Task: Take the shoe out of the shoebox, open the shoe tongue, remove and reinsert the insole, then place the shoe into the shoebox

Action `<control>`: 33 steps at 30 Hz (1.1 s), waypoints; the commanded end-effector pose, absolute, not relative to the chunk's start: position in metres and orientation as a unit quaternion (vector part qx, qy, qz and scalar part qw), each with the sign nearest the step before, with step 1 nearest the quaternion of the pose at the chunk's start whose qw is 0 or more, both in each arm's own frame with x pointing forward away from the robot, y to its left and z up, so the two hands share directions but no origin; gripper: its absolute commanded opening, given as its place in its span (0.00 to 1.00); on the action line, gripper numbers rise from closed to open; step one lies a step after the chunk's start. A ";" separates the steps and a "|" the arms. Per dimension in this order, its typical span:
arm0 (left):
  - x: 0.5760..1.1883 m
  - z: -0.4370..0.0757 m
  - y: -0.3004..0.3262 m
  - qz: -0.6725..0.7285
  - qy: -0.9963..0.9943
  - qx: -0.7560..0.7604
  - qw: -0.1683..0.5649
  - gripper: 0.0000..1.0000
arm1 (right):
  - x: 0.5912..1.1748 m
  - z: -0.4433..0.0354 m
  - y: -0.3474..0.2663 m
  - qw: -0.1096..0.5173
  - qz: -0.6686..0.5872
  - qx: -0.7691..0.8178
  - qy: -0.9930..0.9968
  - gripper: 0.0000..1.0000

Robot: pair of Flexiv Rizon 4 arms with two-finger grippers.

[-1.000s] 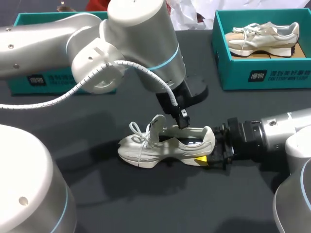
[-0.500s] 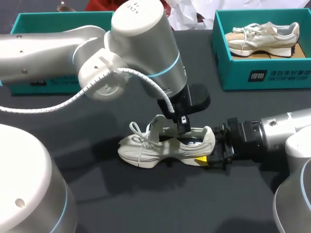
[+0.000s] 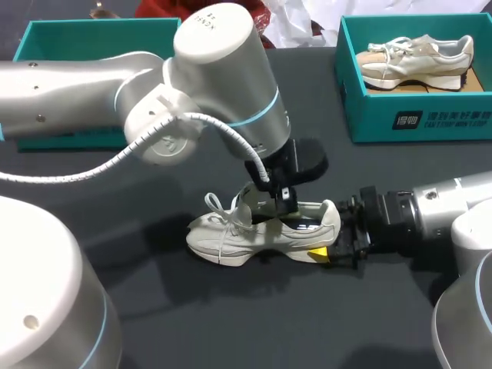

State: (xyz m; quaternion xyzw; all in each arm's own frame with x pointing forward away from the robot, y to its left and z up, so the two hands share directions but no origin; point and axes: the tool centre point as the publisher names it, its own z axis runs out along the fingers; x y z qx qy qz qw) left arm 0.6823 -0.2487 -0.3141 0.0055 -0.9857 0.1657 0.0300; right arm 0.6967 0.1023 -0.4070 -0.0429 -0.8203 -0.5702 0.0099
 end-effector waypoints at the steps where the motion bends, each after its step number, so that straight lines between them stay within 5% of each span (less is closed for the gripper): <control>1: 0.686 -0.331 -0.257 0.170 -0.985 -0.007 0.036 0.00 | 0.696 -0.407 0.103 0.010 -0.569 -0.043 -0.821 0.00; 29: 0.670 -0.371 -0.235 0.124 -0.988 -0.043 0.077 0.00 | 0.696 -0.407 0.103 0.010 -0.569 -0.043 -0.821 0.00; 33: 0.670 -0.374 -0.230 0.119 -0.989 -0.044 0.072 0.20 | 0.696 -0.407 0.103 0.010 -0.569 -0.043 -0.821 0.00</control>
